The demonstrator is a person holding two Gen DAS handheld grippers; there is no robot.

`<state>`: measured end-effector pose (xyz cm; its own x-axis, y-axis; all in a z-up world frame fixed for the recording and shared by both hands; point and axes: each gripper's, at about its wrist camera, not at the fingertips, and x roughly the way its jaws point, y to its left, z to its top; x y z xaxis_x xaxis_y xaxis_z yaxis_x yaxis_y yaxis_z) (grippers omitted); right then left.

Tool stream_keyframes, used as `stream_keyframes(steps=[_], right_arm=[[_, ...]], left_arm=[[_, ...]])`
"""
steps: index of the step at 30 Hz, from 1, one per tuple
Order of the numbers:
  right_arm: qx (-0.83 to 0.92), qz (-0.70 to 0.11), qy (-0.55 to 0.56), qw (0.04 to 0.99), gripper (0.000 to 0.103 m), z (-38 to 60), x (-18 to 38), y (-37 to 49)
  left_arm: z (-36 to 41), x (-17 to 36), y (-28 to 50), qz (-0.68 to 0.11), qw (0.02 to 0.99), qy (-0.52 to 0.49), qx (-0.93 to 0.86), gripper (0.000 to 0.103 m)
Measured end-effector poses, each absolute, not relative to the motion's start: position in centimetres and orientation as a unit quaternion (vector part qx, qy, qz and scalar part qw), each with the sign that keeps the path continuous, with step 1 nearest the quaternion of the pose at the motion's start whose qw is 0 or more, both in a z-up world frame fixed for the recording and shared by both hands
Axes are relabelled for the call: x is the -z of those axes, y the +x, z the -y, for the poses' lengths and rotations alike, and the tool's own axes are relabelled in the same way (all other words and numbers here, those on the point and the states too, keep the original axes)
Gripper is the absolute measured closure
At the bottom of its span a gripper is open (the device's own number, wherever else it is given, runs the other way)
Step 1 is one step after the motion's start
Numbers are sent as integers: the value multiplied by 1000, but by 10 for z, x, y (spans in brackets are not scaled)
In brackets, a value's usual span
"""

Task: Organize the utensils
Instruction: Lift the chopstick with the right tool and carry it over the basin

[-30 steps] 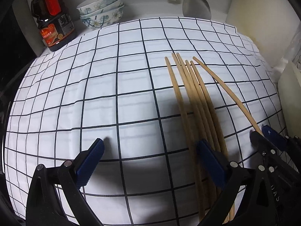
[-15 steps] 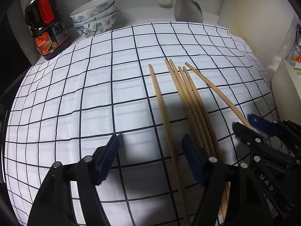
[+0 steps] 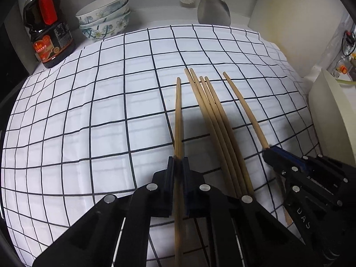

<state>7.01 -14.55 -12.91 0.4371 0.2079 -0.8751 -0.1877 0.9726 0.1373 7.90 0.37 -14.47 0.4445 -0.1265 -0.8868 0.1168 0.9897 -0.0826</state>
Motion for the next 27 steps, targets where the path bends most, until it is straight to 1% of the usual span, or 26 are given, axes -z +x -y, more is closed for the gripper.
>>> stream_keyframes(steps=[3, 8, 15, 22, 27], right_arm=[[-116, -516, 38, 848, 97, 149, 119, 63], [-117, -503, 50, 855, 97, 151, 92, 50], [-97, -474, 73, 872, 97, 188, 45, 35], [-28, -447, 103, 888, 97, 271, 13, 18], [36, -436, 133, 889, 97, 342, 5, 7]], left_arm=[[-7, 134, 74, -523, 848, -10, 79, 96], [-6, 112, 68, -522, 848, -15, 90, 95], [27, 66, 63, -498, 857, -5, 129, 95], [104, 20, 68, -468, 859, 11, 209, 95], [170, 5, 77, -464, 845, 19, 266, 95]])
